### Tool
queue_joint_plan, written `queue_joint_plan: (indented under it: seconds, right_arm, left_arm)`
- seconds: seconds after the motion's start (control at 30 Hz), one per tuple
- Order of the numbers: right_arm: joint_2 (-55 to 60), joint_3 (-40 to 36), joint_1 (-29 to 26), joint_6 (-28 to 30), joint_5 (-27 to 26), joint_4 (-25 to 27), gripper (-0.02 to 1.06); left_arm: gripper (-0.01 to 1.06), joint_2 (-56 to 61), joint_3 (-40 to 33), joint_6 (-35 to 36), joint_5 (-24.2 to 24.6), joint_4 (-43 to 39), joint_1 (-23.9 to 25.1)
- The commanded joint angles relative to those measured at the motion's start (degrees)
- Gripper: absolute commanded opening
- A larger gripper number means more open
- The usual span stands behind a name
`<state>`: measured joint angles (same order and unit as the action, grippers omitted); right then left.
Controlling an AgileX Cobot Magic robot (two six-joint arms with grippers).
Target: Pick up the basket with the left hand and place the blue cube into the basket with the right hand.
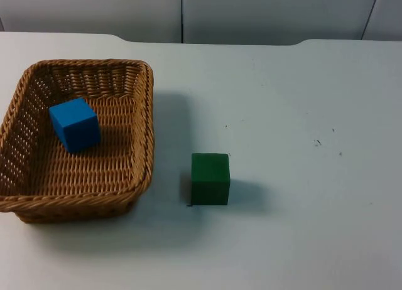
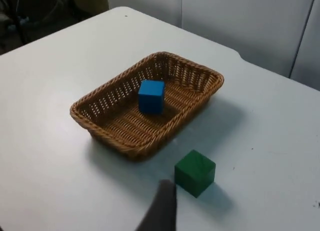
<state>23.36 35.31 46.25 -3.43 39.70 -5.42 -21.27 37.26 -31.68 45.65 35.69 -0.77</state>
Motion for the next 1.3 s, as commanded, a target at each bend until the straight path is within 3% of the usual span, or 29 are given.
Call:
queue_joint_plan:
  seconds: [0.0, 0.33, 0.53, 0.9, 1.27]
  right_arm:
    - [-4.5, -2.0, 0.2, 0.4, 5.3, 0.7, 0.79]
    - [-14.0, -3.3, 0.2, 0.4, 15.9, 2.7, 0.79]
    - [-16.9, -3.3, 0.2, 2.4, 22.1, 2.2, 0.79]
    - [-19.3, -5.9, 0.2, 1.9, 21.7, -0.3, 0.79]
    - [-19.5, -6.1, 0.2, 1.9, 22.0, 0.2, 0.79]
  left_arm:
    - [0.66, 6.9, -0.3, 7.4, 5.1, -7.1, 0.0]
    - [0.66, 20.6, -4.8, 20.4, 12.3, -18.3, 0.0]
    - [0.66, 21.3, -6.8, 25.7, 15.4, -23.1, 0.0]
    - [0.6, 21.3, -7.4, 29.3, 14.9, -26.7, 0.0]
    - [0.62, 21.3, -7.9, 29.3, 15.5, -27.1, 0.0]
